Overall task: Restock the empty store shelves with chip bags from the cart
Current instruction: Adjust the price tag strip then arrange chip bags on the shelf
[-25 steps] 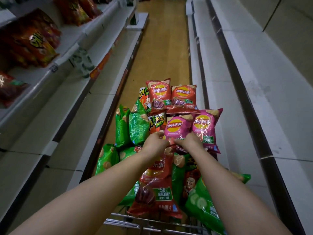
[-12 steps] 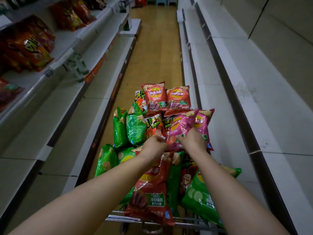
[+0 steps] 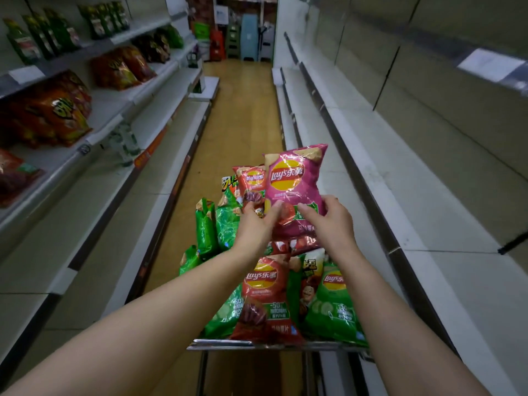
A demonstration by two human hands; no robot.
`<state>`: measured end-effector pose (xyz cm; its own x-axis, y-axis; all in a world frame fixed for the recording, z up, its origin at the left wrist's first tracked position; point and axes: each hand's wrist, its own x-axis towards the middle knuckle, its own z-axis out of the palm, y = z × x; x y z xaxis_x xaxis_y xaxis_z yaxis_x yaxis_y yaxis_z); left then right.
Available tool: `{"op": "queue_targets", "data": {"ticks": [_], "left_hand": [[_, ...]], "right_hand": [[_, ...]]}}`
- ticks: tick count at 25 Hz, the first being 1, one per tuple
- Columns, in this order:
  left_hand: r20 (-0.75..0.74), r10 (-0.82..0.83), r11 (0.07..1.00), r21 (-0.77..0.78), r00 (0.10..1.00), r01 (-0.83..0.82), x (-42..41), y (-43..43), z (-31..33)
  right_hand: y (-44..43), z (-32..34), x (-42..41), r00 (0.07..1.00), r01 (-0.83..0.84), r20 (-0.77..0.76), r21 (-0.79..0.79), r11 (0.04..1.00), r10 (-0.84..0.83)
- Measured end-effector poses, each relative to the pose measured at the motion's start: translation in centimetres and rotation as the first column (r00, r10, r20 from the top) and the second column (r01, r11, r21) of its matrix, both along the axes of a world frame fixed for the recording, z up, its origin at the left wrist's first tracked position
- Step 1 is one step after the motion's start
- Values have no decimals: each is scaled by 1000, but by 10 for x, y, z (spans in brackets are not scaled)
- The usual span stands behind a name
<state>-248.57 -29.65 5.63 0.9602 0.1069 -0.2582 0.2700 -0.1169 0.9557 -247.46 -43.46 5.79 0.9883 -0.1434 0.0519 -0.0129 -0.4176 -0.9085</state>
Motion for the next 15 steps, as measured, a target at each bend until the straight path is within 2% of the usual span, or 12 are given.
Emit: {"op": "queue_targets", "data": {"ticks": [3, 7, 11, 15], "left_hand": [[34, -50, 972, -227, 998, 56, -37, 14, 31], [137, -65, 918, -380, 988, 113, -96, 27, 60], [269, -131, 871, -428, 954, 241, -153, 22, 86], [382, -181, 806, -471, 906, 359, -203, 9, 115]], "right_hand": [[11, 29, -47, 998, -59, 22, 199, 978, 56], [20, 64, -120, 998, -56, 30, 202, 978, 51], [15, 101, -181, 995, 38, 85, 251, 967, -61], [8, 136, -239, 967, 80, 218, 224, 971, -130]]}}
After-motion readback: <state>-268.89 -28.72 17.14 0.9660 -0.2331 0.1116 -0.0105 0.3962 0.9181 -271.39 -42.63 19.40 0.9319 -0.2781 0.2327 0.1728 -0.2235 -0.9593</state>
